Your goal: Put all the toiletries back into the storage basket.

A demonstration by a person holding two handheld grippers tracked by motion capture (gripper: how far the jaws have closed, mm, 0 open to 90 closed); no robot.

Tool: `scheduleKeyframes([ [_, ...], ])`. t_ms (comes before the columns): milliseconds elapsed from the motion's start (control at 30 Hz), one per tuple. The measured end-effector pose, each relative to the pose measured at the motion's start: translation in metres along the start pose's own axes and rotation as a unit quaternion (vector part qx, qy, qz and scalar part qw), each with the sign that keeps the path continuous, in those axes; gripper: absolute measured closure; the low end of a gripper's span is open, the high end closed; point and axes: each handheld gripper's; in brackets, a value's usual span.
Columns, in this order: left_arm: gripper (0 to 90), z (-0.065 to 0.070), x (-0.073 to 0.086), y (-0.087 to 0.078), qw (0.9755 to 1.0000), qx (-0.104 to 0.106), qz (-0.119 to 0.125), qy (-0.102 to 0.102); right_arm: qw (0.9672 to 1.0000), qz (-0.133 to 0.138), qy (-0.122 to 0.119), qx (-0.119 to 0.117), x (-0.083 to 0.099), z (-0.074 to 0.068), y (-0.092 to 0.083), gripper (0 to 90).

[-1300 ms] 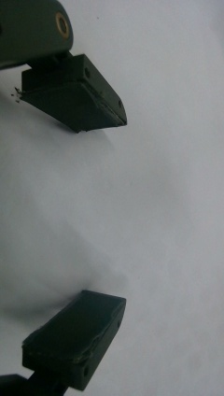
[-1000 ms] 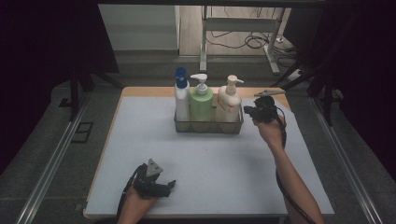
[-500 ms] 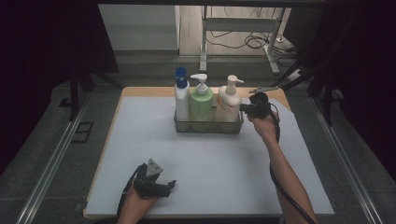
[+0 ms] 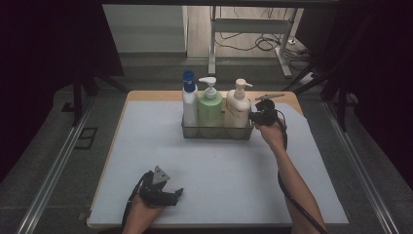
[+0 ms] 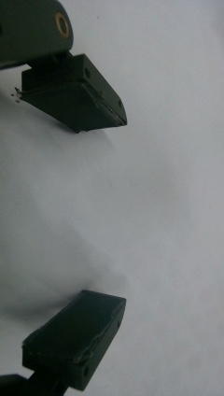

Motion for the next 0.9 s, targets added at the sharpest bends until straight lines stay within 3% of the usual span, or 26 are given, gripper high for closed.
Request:
scheduleKeyframes([
  [567,12.1,0.000,0.000,0.000,1.0000,0.000,0.000,0.000,0.9999,-0.012,-0.003,-0.004,0.002,-0.009,0.009,89.2],
  [900,12.1,0.000,0.000,0.000,1.0000,0.001,0.000,-0.001,0.9996,-0.017,-0.018,-0.014,0.003,-0.021,0.014,88.5],
])
Point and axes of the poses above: each handheld gripper's, and its own axes: y roughly forward along the jaws, x roughly out of its underside, z roughly to its right, and after that the axes turned 8 degrees about x, right-handed
